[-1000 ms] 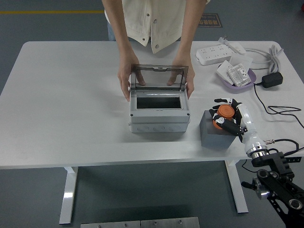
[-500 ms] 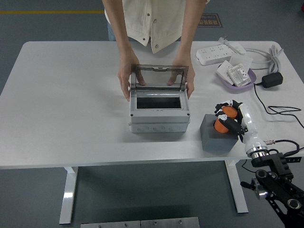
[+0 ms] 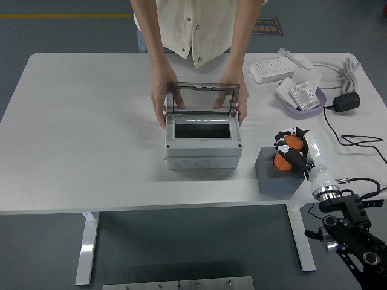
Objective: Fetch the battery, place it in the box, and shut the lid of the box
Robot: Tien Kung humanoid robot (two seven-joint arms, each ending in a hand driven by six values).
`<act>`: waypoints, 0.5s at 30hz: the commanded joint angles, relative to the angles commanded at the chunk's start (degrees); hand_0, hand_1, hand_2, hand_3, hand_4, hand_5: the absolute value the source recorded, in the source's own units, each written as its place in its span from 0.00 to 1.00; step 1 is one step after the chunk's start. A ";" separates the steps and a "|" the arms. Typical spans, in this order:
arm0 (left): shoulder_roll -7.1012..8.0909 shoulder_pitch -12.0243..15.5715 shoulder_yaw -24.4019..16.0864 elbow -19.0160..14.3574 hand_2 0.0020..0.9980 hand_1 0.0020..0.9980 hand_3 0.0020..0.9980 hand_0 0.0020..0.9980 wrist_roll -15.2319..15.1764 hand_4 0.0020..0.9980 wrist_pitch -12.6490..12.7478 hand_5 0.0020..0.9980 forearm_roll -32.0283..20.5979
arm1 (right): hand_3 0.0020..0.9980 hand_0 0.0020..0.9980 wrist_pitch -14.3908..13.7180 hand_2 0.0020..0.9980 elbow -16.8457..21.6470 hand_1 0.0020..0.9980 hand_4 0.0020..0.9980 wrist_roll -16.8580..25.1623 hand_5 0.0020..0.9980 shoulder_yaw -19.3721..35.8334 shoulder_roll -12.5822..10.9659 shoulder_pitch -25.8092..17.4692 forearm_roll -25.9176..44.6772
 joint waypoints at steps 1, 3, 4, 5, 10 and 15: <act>-0.01 0.00 -0.14 0.00 0.62 0.72 0.59 0.65 0.00 0.58 0.05 0.32 0.16 | 0.32 0.24 -0.10 0.28 -0.03 0.28 0.00 0.03 0.00 -0.05 -0.01 0.19 -0.01; -0.01 -0.02 -0.33 0.00 0.62 0.72 0.59 0.65 0.04 0.58 0.09 0.32 0.36 | 0.32 0.24 -0.25 0.28 -0.04 0.28 0.00 0.05 0.00 -0.14 -0.05 0.65 -0.03; 0.00 -0.03 -0.41 0.00 0.62 0.72 0.59 0.65 0.05 0.58 0.11 0.32 0.45 | 0.32 0.24 -0.35 0.28 -0.03 0.28 0.00 0.06 0.00 -0.21 -0.07 0.92 -0.04; 0.01 -0.05 -0.48 0.00 0.62 0.72 0.59 0.65 0.07 0.59 0.12 0.32 0.52 | 0.31 0.24 -0.46 0.27 -0.04 0.28 0.00 0.07 0.00 -0.29 -0.10 1.29 0.01; 0.04 -0.13 -0.60 0.00 0.62 0.72 0.59 0.65 0.07 0.59 0.20 0.32 0.61 | 0.31 0.24 -0.72 0.27 -0.12 0.28 0.00 0.16 0.00 -0.72 -0.29 3.14 0.39; 0.05 -0.18 -0.79 0.00 0.63 0.72 0.60 0.65 0.15 0.59 0.21 0.32 0.86 | 0.30 0.24 -0.90 0.27 -0.18 0.27 0.00 0.17 0.00 -1.26 -0.63 5.17 0.79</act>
